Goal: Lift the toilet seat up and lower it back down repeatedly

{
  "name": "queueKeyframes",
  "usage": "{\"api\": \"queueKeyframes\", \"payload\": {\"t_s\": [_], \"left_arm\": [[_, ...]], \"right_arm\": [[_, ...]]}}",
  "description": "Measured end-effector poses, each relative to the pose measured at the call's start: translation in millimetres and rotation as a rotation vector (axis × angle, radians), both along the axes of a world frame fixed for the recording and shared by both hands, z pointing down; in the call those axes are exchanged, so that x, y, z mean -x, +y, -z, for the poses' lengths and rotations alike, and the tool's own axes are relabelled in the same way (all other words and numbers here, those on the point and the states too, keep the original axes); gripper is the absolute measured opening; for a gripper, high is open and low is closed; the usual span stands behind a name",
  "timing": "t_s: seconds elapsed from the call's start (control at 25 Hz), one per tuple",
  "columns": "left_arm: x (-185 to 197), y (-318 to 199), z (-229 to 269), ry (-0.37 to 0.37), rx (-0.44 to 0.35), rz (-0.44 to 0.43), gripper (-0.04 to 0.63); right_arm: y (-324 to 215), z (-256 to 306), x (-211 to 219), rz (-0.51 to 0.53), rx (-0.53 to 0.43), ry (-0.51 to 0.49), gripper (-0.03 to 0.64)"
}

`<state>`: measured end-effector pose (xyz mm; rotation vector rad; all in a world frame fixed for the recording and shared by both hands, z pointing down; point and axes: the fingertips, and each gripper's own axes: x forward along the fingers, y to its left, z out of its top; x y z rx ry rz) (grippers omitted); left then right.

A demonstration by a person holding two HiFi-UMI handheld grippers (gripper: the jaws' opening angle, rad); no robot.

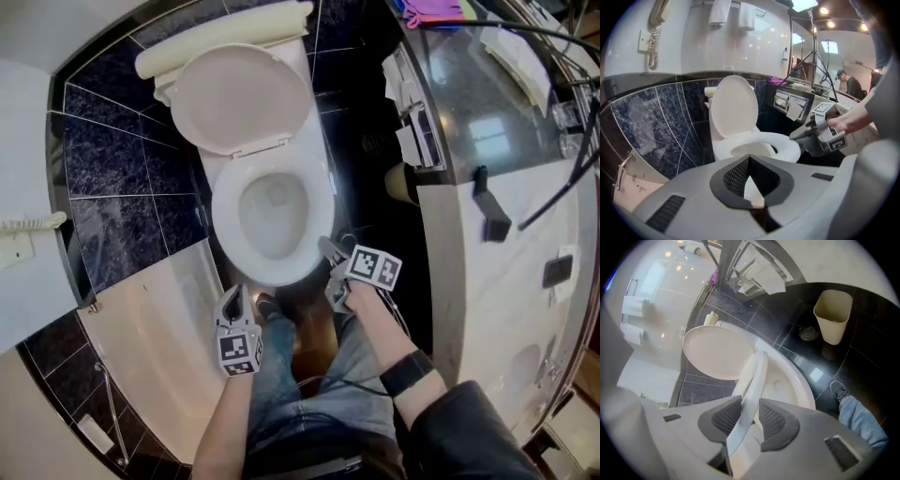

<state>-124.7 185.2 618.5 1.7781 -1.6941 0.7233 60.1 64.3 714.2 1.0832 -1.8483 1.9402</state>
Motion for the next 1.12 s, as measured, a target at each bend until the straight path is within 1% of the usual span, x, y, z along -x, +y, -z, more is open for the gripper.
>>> {"api": "queueKeyframes", "payload": {"t_s": [0.16, 0.32, 0.4, 0.52, 0.72, 0.96, 1.12], "left_arm": [[-1, 13, -13, 0.039, 0.061, 0.066, 0.000], [-11, 0, -22, 0.082, 0.082, 0.079, 0.000], [-17, -20, -17, 0.110, 0.071, 0.073, 0.000], [-23, -59, 4, 0.149, 0.026, 0.077, 0.000], [-8, -104, 27, 0.146, -0.039, 0.155, 0.000], [3, -135, 47, 0.147, -0.064, 0.213, 0.000], [12, -153, 58, 0.147, -0.080, 0.235, 0.000]], "right_arm": [[-22, 31, 10, -0.001, -0.027, -0.010, 0.150], [-43, 57, 18, 0.000, -0.050, -0.021, 0.156], [-54, 67, 23, 0.002, -0.059, -0.027, 0.158], [-69, 81, 31, 0.008, -0.067, -0.039, 0.163], [-84, 95, 36, 0.022, -0.044, -0.046, 0.164], [-107, 111, 43, 0.027, -0.029, -0.067, 0.167], [-121, 125, 49, 0.057, -0.054, -0.071, 0.167]]}}
